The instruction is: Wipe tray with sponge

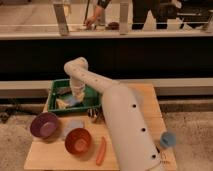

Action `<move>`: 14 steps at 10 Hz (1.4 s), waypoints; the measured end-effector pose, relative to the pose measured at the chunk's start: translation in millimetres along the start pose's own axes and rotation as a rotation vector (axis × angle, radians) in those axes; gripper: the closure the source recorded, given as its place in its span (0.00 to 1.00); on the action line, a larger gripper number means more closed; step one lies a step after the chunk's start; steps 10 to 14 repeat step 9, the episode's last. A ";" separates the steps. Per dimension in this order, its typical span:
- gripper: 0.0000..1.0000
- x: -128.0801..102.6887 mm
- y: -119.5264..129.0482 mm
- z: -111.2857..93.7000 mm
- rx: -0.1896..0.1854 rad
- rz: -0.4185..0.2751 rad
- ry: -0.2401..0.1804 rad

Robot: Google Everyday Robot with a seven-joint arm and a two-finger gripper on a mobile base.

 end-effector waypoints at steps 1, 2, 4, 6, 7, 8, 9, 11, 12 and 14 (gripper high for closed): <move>0.99 8.5 11.9 -2.7 0.001 0.003 0.009; 0.99 18.8 24.1 -5.3 0.005 0.009 0.015; 0.99 40.5 45.1 -11.2 0.014 0.040 0.026; 0.99 59.5 54.9 -17.7 0.025 0.083 0.041; 0.99 66.1 51.3 -19.9 0.033 0.102 0.048; 0.99 77.2 40.5 -21.3 0.045 0.134 0.056; 0.99 86.4 29.2 -21.8 0.057 0.158 0.059; 0.99 86.4 29.2 -21.8 0.057 0.158 0.059; 0.99 86.4 29.2 -21.8 0.057 0.158 0.059; 0.99 86.4 29.2 -21.8 0.057 0.158 0.059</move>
